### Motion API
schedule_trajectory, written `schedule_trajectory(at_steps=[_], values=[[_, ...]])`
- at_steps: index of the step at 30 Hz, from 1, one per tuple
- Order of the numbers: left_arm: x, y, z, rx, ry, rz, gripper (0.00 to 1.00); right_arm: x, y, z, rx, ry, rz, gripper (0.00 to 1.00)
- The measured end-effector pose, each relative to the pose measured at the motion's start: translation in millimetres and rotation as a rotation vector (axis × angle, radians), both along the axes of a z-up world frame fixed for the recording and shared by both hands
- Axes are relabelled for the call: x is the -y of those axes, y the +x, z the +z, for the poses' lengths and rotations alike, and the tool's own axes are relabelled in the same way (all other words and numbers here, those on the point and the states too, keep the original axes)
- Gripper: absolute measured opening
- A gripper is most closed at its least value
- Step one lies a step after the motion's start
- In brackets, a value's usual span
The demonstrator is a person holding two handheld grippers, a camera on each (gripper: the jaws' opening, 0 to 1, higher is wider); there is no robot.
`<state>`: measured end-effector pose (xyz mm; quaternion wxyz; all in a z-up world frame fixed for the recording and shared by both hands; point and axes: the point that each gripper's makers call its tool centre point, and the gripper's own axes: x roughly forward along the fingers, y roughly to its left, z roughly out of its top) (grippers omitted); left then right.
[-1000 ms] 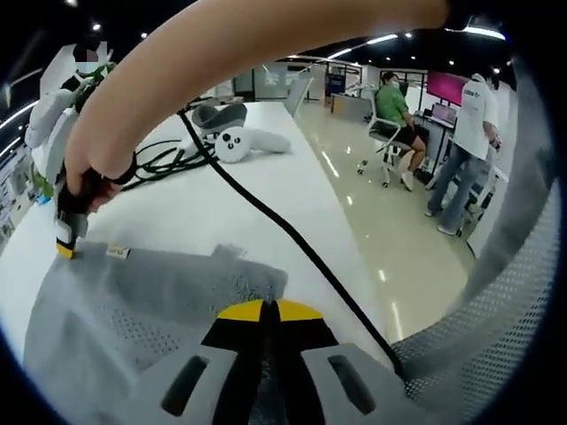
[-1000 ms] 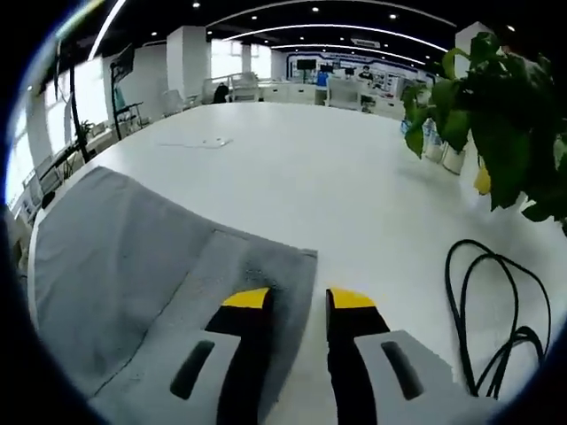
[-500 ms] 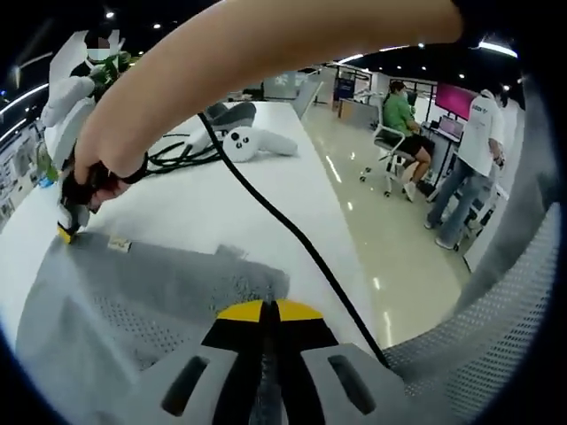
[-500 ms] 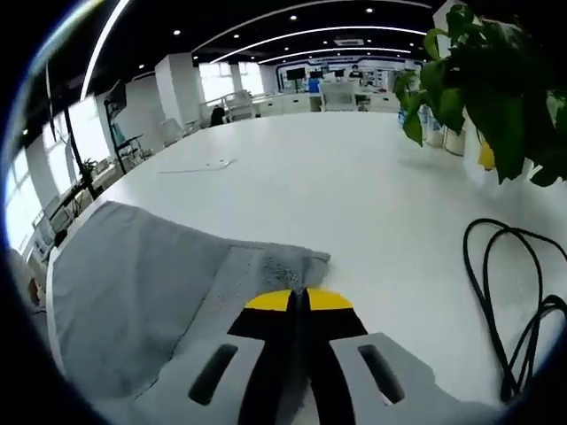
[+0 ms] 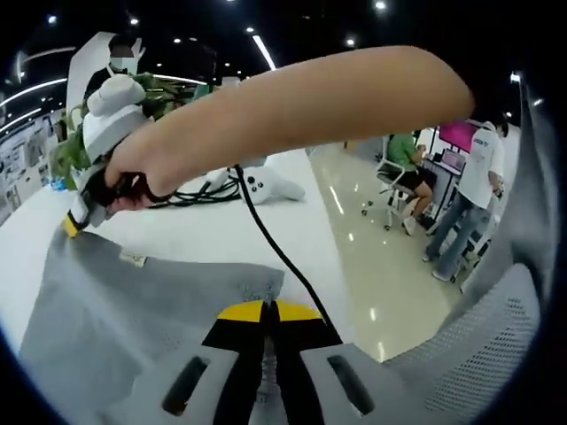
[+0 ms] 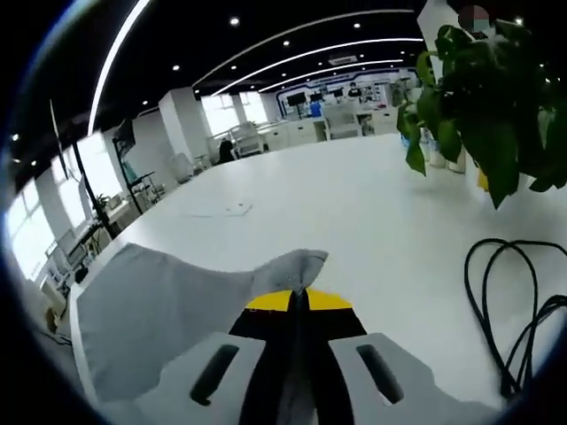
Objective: Fold the towel on the table until its edges align and the towel forms a compact rectangular stack.
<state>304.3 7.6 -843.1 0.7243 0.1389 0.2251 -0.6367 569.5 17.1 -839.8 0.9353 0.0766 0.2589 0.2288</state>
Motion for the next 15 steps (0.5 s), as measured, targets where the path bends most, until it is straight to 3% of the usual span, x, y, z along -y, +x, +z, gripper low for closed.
schedule_trajectory(at_steps=[10, 15], values=[[-11.0, -5.6, 26.6, 0.014, -0.054, 0.025, 0.02, -5.2, -5.4, 33.0, -0.004, 0.101, 0.002, 0.01], [-21.5, -6.1, 44.8, 0.035, -0.083, 0.041, 0.02, -19.9, -9.9, 52.8, 0.014, 0.127, 0.027, 0.01]])
